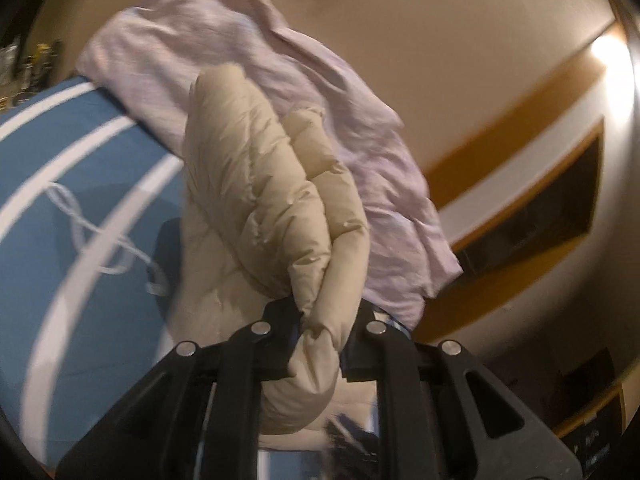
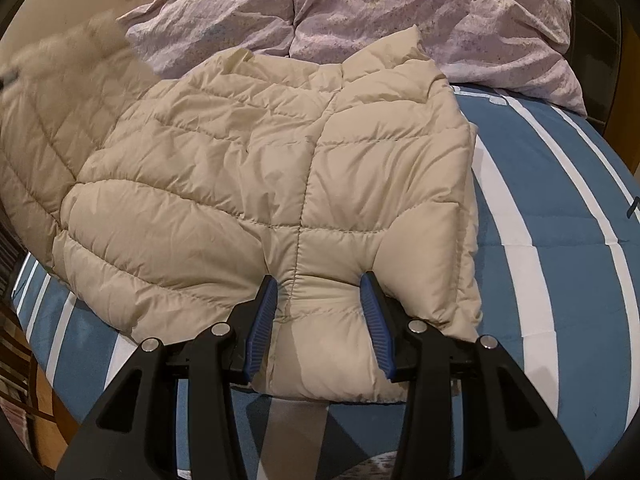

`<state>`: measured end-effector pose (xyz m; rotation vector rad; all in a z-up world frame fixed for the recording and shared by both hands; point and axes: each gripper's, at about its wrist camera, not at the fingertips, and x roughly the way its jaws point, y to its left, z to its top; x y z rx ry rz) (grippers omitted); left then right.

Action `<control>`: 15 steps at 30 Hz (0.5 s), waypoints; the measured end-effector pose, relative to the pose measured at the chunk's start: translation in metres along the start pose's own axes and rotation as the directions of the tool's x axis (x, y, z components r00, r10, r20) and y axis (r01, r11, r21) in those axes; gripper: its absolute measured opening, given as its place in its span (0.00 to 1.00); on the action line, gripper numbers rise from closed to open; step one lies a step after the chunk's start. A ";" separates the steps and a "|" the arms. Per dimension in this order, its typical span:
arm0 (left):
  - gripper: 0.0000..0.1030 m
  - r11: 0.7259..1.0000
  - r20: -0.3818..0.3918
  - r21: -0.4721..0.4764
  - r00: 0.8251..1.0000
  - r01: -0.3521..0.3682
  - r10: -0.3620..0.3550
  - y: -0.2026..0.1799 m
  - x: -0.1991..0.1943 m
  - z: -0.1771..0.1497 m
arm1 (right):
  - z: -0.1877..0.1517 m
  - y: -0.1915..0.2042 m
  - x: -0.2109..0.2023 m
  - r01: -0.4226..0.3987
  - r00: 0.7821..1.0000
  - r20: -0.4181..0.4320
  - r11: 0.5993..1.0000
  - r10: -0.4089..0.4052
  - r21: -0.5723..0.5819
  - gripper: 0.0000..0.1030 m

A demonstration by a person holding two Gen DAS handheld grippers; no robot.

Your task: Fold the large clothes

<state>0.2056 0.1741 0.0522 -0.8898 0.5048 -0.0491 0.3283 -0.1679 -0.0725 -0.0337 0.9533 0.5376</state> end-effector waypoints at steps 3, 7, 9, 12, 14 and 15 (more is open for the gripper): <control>0.14 0.998 -0.046 0.033 0.998 0.048 -0.047 -0.032 0.020 -0.014 | 0.000 0.000 0.000 0.000 1.000 0.000 1.000 0.000 0.002 0.44; 0.14 0.993 -0.111 0.059 0.990 0.099 -0.092 -0.064 0.044 -0.034 | 0.000 0.000 0.000 0.001 1.000 0.001 1.000 -0.001 0.002 0.44; 0.14 0.991 -0.145 0.067 0.983 0.119 -0.108 -0.076 0.056 -0.045 | 0.000 0.000 0.000 -0.001 1.000 0.001 1.000 0.001 0.006 0.44; 0.14 0.988 -0.194 0.071 0.973 0.140 -0.124 -0.091 0.076 -0.060 | 0.000 -0.003 0.000 -0.012 1.000 0.003 1.000 0.012 0.013 0.44; 0.13 0.986 -0.230 0.070 0.964 0.150 -0.131 -0.099 0.091 -0.072 | 0.000 -0.005 0.000 -0.023 1.000 0.007 0.999 0.023 0.025 0.44; 0.14 0.986 -0.242 0.069 0.962 0.151 -0.131 -0.100 0.097 -0.075 | 0.000 -0.006 0.000 -0.028 1.000 0.008 0.999 0.027 0.030 0.44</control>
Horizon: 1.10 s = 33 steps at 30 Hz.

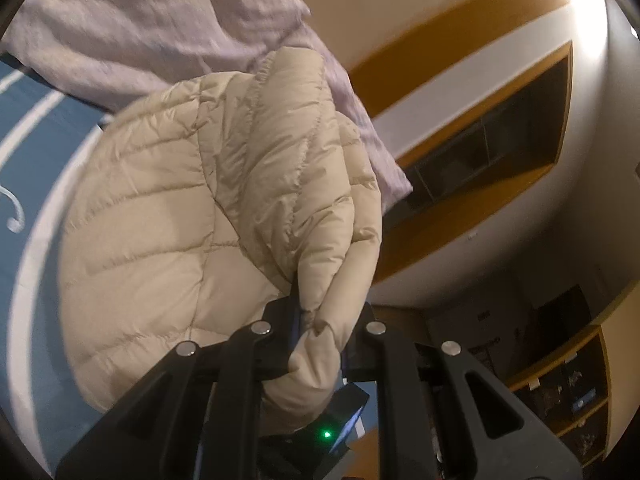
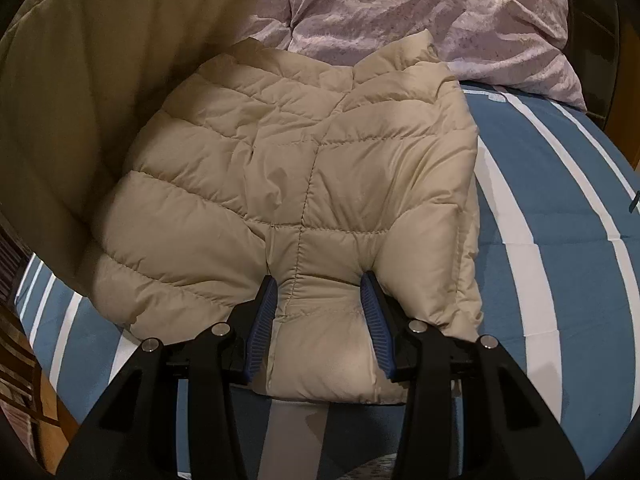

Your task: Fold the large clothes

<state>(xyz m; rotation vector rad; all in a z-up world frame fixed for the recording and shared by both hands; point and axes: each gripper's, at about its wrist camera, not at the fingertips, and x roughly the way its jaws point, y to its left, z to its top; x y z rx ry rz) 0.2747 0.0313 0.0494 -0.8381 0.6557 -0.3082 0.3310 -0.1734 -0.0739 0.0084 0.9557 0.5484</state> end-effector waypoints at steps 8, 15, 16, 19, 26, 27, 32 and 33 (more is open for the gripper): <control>0.14 0.999 -0.108 -0.054 0.994 -0.006 0.000 0.010 0.064 -0.013 | -0.001 -0.005 -0.002 -0.039 0.999 0.004 0.999 0.039 0.034 0.44; 0.14 0.996 -0.173 -0.089 0.985 -0.023 0.007 0.014 0.098 -0.021 | -0.002 -0.015 -0.002 -0.089 0.996 0.013 0.992 0.088 0.085 0.44; 0.14 0.995 -0.182 -0.092 0.983 -0.027 0.010 0.015 0.101 -0.021 | -0.002 -0.017 -0.002 -0.099 0.995 0.017 0.990 0.098 0.098 0.44; 0.15 0.995 -0.218 -0.092 0.976 -0.042 0.021 0.018 0.117 -0.017 | -0.002 -0.021 -0.002 -0.118 0.993 0.022 0.985 0.116 0.122 0.44; 0.45 0.998 -0.236 -0.063 0.972 -0.026 0.010 0.008 0.117 -0.008 | -0.001 -0.025 -0.001 -0.133 0.991 0.026 0.982 0.131 0.136 0.44; 0.49 0.998 -0.232 -0.053 0.973 -0.017 0.004 0.005 0.112 -0.005 | -0.002 -0.023 -0.002 -0.134 0.991 0.027 0.982 0.131 0.137 0.44; 0.58 0.998 -0.173 0.038 0.984 -0.042 0.048 -0.007 0.079 0.005 | 0.000 -0.027 0.000 -0.133 0.991 0.027 0.981 0.131 0.143 0.44; 0.58 0.996 -0.152 0.063 0.985 -0.069 0.078 -0.007 0.072 0.009 | 0.000 -0.027 0.000 -0.132 0.991 0.026 0.981 0.130 0.143 0.44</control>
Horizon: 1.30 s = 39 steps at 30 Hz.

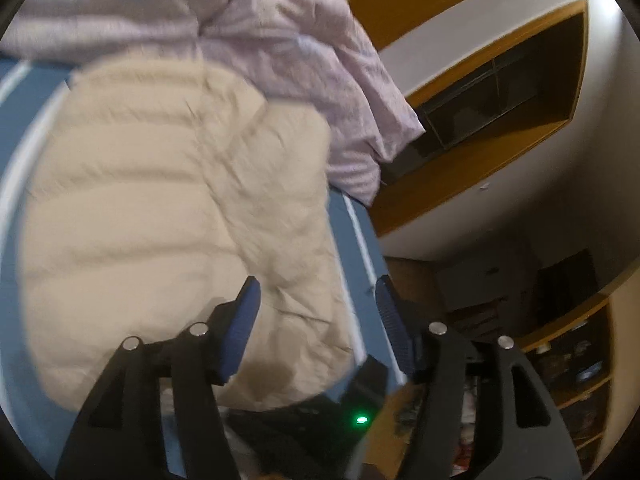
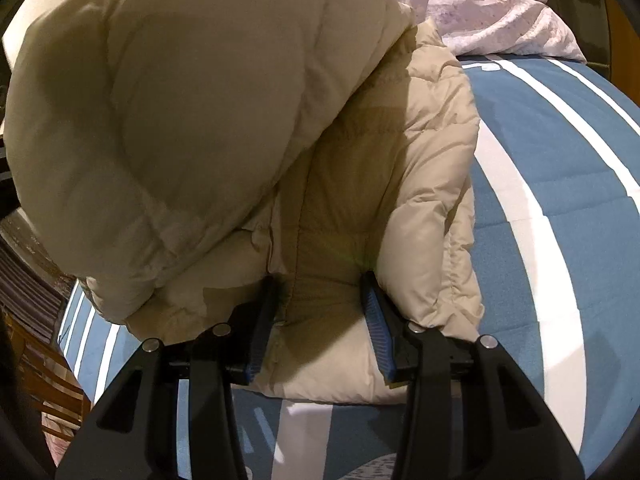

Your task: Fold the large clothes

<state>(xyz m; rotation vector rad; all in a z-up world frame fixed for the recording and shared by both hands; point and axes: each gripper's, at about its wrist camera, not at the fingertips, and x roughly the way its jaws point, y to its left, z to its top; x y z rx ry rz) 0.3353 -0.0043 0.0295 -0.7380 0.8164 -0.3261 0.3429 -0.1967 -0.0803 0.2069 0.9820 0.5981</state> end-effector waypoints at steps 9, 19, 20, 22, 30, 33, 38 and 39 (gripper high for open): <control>0.58 0.959 0.090 0.065 0.959 -0.274 0.268 0.040 -0.029 0.004 | 0.004 -0.006 0.002 -0.004 1.000 -0.005 1.000 0.004 0.001 0.44; 0.58 0.854 0.170 0.023 0.844 -0.519 0.508 0.102 -0.038 0.019 | 0.006 -0.004 0.004 0.000 1.000 -0.002 1.000 0.000 -0.013 0.44; 0.57 0.860 0.151 0.010 0.851 -0.510 0.502 0.109 -0.034 0.018 | 0.005 -0.004 0.004 0.003 1.000 -0.001 1.000 -0.003 -0.017 0.44; 0.54 0.870 0.125 0.008 0.864 -0.493 0.488 0.115 -0.024 0.015 | 0.004 -0.002 0.004 0.006 1.000 -0.001 1.000 -0.006 -0.024 0.44; 0.53 0.843 0.123 0.151 0.856 -0.517 0.503 0.096 0.010 -0.003 | 0.006 -0.010 -0.018 0.053 0.998 0.019 0.997 -0.052 -0.058 0.43; 0.53 0.844 0.113 0.166 0.860 -0.510 0.497 0.094 0.016 -0.006 | 0.014 -0.025 -0.043 0.130 0.989 0.076 0.991 -0.127 -0.044 0.43; 0.53 0.846 0.105 0.181 0.866 -0.501 0.489 0.095 0.021 -0.007 | 0.044 -0.051 -0.083 0.258 0.949 0.172 0.965 -0.263 0.055 0.43; 0.53 0.847 0.104 0.183 0.866 -0.499 0.488 0.095 0.021 -0.007 | 0.048 -0.052 -0.088 0.252 0.948 0.186 0.966 -0.260 0.065 0.42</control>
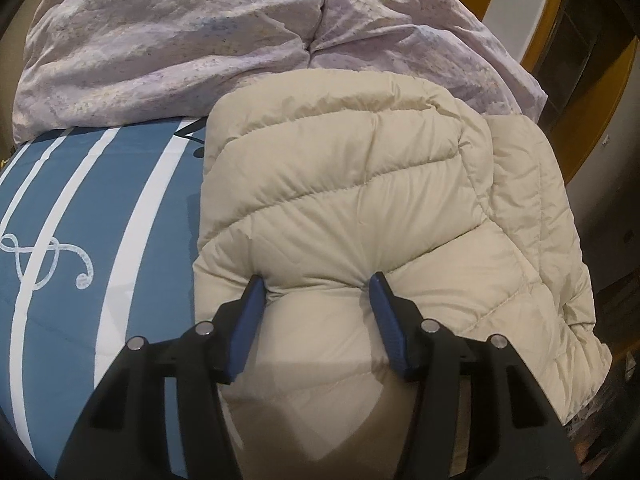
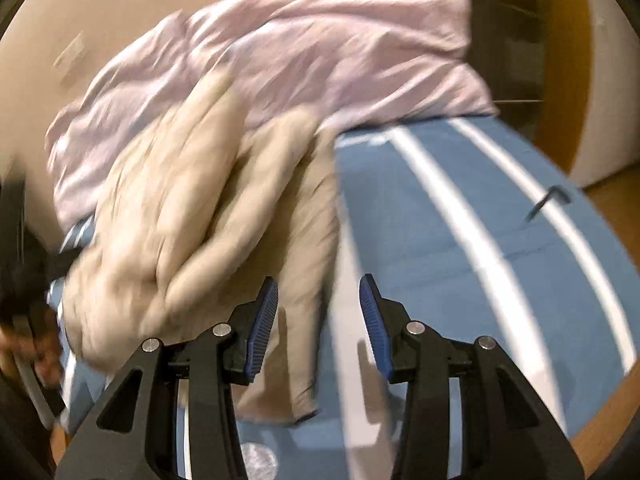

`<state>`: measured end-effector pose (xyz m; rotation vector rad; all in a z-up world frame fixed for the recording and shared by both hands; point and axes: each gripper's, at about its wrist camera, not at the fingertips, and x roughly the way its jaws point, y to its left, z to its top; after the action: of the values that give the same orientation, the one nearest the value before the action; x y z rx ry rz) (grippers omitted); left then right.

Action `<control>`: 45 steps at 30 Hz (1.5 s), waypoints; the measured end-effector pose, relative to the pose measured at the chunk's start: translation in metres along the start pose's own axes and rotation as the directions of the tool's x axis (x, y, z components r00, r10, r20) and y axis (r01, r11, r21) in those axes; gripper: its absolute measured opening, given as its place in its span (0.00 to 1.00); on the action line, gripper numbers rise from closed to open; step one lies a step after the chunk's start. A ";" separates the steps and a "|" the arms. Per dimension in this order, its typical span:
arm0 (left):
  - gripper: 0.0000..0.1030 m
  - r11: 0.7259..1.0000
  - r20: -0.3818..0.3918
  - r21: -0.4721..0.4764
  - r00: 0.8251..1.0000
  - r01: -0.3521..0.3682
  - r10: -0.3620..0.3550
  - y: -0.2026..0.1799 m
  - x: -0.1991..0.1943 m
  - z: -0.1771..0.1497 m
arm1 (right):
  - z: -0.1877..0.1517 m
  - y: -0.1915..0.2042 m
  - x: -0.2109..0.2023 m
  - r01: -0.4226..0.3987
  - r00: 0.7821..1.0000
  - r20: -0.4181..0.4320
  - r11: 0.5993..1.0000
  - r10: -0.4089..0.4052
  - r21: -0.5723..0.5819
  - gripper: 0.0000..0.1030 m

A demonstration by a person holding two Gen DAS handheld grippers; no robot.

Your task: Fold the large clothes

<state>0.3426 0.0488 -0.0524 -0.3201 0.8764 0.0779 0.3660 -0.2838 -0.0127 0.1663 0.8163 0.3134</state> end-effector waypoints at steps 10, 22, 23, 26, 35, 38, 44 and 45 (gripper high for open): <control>0.53 0.999 0.003 0.040 1.000 -0.002 0.001 -0.006 0.003 -0.003 | 0.030 0.085 0.008 -0.163 0.984 0.045 0.974 0.172 -0.160 0.35; 0.53 0.997 0.001 0.073 1.000 0.024 -0.024 -0.008 0.004 -0.006 | 0.009 0.074 0.071 -0.095 0.994 -0.076 0.983 0.084 -0.158 0.25; 0.54 0.997 0.002 0.078 1.000 0.026 -0.026 -0.009 0.004 -0.007 | 0.006 0.070 0.073 -0.095 0.993 -0.082 0.985 0.084 -0.147 0.25; 0.55 0.995 0.011 0.098 0.999 0.030 -0.031 -0.014 0.002 -0.007 | -0.005 0.056 0.081 -0.105 0.990 -0.107 0.989 0.094 -0.107 0.25; 0.55 0.995 0.067 0.084 0.996 0.054 -0.060 -0.016 -0.020 0.031 | -0.021 0.044 0.088 -0.114 0.987 -0.121 0.991 0.105 -0.069 0.25; 0.55 0.995 0.094 0.098 0.995 0.004 -0.014 -0.018 -0.017 0.051 | -0.021 0.045 0.089 -0.114 0.987 -0.121 0.991 0.105 -0.069 0.25; 0.59 0.987 0.104 0.124 0.991 -0.098 0.085 -0.025 0.014 0.067 | -0.021 0.045 0.091 -0.125 0.986 -0.122 0.990 0.116 -0.061 0.25; 0.60 0.984 0.098 0.134 0.990 -0.114 0.101 -0.027 0.022 0.065 | -0.021 0.045 0.091 -0.125 0.986 -0.121 0.990 0.118 -0.059 0.25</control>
<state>0.4102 0.0413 -0.0243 -0.1368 0.8041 0.1297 0.3995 -0.2104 -0.0775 0.1368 0.9130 0.4684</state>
